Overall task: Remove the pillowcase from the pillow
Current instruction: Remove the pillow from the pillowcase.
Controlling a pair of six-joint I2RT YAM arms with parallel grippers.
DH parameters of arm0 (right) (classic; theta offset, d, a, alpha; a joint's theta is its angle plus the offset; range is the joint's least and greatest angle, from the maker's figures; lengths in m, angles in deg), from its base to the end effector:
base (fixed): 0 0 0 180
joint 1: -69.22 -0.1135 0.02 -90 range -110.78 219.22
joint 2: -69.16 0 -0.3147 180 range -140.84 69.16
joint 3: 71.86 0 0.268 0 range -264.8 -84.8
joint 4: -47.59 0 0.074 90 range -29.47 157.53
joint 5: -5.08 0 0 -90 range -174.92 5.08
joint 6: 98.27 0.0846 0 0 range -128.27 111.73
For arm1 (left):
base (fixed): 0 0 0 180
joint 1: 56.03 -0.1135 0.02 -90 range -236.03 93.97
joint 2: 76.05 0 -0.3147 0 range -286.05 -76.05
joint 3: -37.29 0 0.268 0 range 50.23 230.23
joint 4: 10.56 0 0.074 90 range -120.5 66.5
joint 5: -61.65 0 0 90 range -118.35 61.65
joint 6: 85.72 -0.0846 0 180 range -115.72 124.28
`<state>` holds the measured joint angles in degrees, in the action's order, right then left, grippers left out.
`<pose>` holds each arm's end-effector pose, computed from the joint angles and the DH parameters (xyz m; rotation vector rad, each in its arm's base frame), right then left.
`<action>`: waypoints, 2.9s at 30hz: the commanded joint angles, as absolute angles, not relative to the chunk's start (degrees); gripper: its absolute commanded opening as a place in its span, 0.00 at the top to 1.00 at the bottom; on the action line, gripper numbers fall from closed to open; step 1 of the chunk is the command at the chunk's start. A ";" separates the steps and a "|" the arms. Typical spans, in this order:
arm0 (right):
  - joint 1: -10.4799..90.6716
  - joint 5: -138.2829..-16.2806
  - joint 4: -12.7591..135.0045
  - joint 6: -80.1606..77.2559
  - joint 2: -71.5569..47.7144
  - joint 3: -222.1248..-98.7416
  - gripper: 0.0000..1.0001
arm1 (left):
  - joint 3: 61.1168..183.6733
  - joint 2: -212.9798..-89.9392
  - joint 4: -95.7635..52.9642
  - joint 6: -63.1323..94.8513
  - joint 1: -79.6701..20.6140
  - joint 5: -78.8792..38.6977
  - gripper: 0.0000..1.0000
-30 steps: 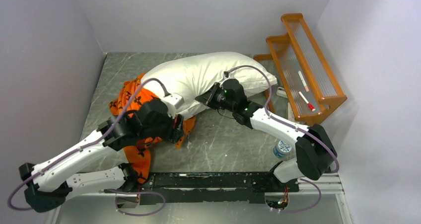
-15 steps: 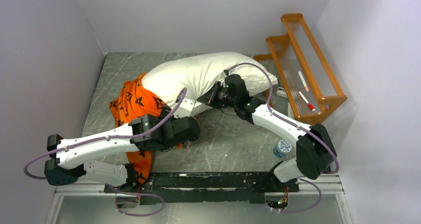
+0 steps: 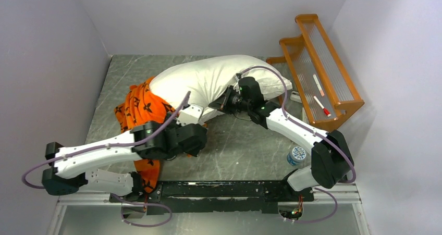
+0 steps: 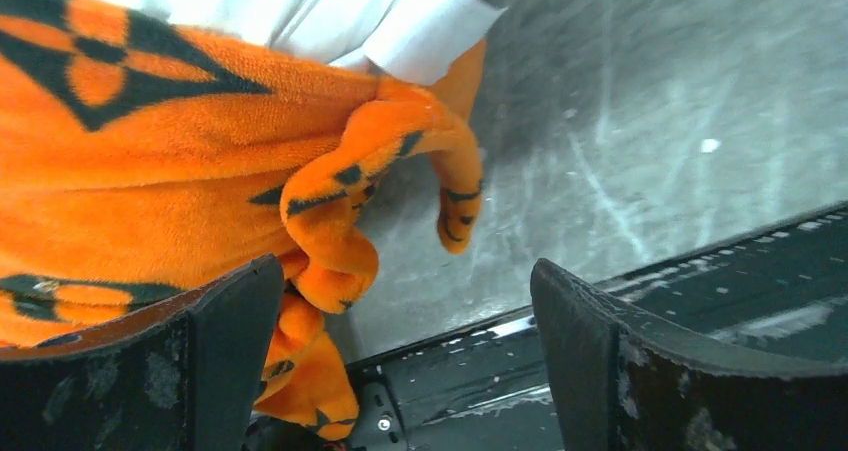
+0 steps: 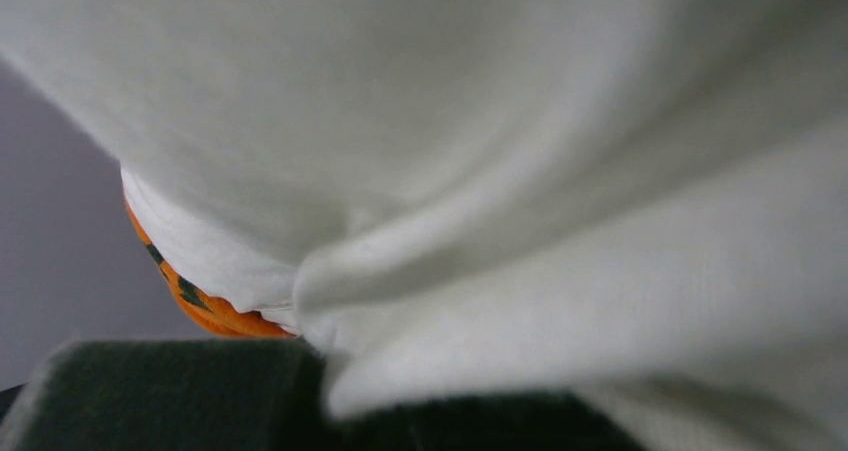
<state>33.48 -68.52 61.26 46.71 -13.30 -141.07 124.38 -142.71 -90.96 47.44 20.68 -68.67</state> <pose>0.2928 0.2401 0.2938 0.1810 2.2665 1.2184 0.1029 -0.1974 0.3761 0.4437 2.2509 -0.1101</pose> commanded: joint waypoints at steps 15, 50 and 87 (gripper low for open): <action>37.36 -69.45 65.47 43.04 -9.15 -145.65 1.00 | 116.03 -147.18 -91.80 43.43 5.19 -65.10 0.62; 49.15 -60.69 74.62 37.98 3.64 -129.45 0.75 | 123.74 -131.53 -91.15 43.93 4.90 -55.15 0.22; 49.16 -60.79 82.81 33.02 9.79 -129.56 0.67 | 104.94 -127.13 -80.51 42.47 -22.12 -52.66 0.85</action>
<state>48.80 -61.33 79.14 36.35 6.64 -126.40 104.86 -126.44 -82.53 45.34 -20.59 -53.32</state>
